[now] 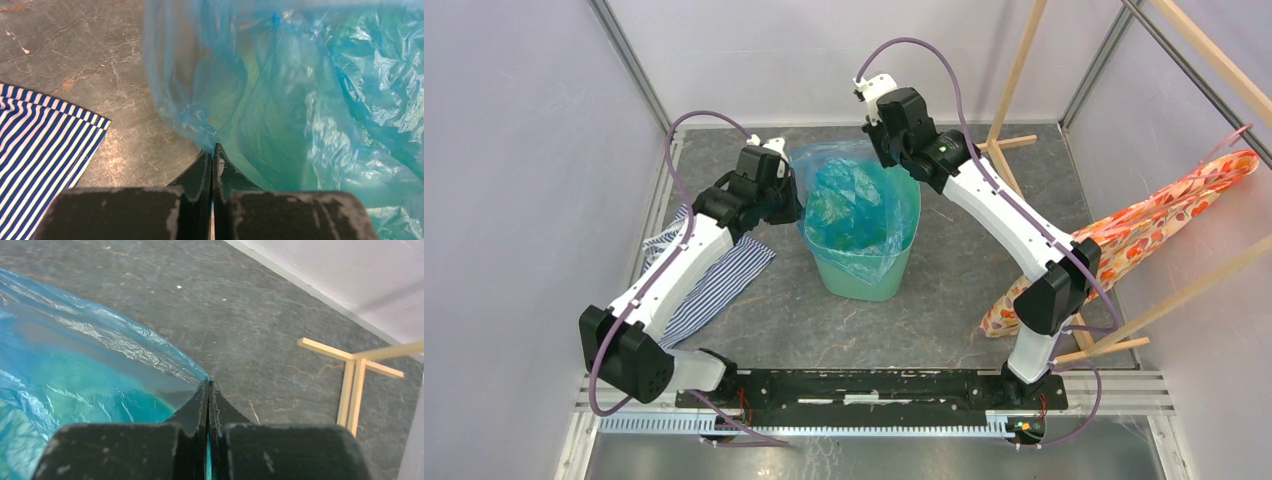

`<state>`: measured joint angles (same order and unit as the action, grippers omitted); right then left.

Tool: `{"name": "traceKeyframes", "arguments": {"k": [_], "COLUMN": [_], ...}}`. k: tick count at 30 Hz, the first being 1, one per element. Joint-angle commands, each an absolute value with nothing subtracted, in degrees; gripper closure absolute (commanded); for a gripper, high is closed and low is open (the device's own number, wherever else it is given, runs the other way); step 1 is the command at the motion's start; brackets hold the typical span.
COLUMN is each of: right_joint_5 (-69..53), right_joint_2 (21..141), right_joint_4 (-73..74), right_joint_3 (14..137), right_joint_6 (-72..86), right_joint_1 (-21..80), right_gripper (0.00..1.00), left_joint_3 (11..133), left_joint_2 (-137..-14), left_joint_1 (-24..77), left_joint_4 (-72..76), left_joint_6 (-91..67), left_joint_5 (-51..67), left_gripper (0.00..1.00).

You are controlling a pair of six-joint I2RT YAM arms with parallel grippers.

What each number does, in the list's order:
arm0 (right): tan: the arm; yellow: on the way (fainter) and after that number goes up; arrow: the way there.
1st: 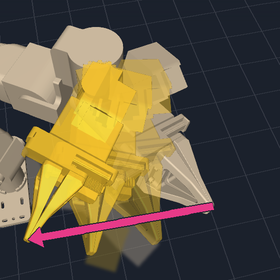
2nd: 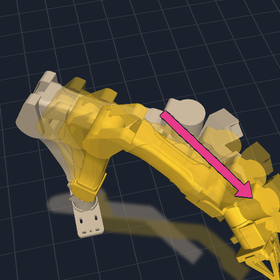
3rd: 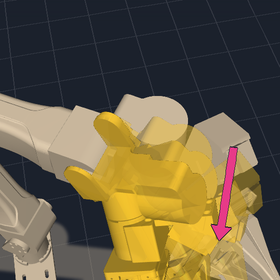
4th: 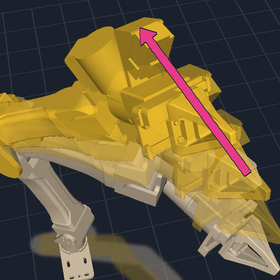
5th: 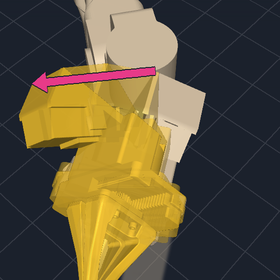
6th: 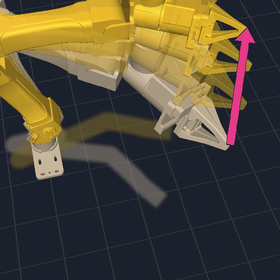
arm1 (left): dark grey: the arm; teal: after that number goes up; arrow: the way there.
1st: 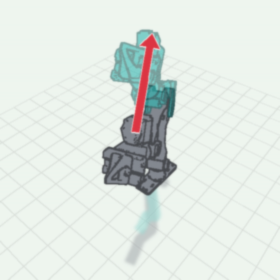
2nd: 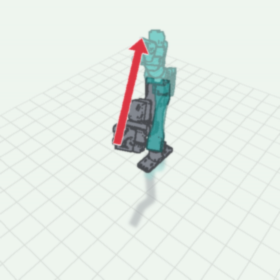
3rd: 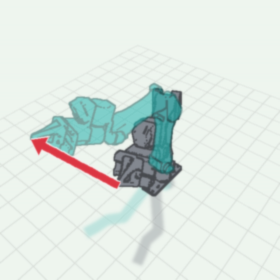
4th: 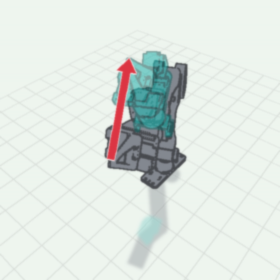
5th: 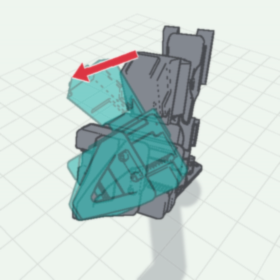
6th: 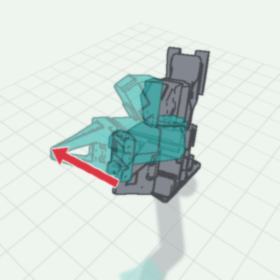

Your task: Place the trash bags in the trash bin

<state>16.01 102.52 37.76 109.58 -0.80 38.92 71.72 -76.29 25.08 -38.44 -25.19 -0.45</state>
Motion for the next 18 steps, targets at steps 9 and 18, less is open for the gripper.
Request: {"name": "traceKeyframes", "arguments": {"k": [9, 18], "right_joint_5": [20.8, 20.4], "right_joint_2": [100.2, 94.4], "right_joint_4": [34.0, 34.1], "right_joint_3": [104.5, 98.7], "right_joint_6": [2.0, 2.6], "right_joint_1": [33.4, 31.7], "right_gripper": [1.0, 0.96], "left_joint_3": [72.7, 69.3], "left_joint_2": [-78.3, -76.6], "left_joint_1": [24.9, 24.9], "left_joint_4": [-35.1, -34.4], "left_joint_6": [-23.8, -24.8], "left_joint_5": [2.3, 2.2], "left_gripper": [0.98, 0.98]}}
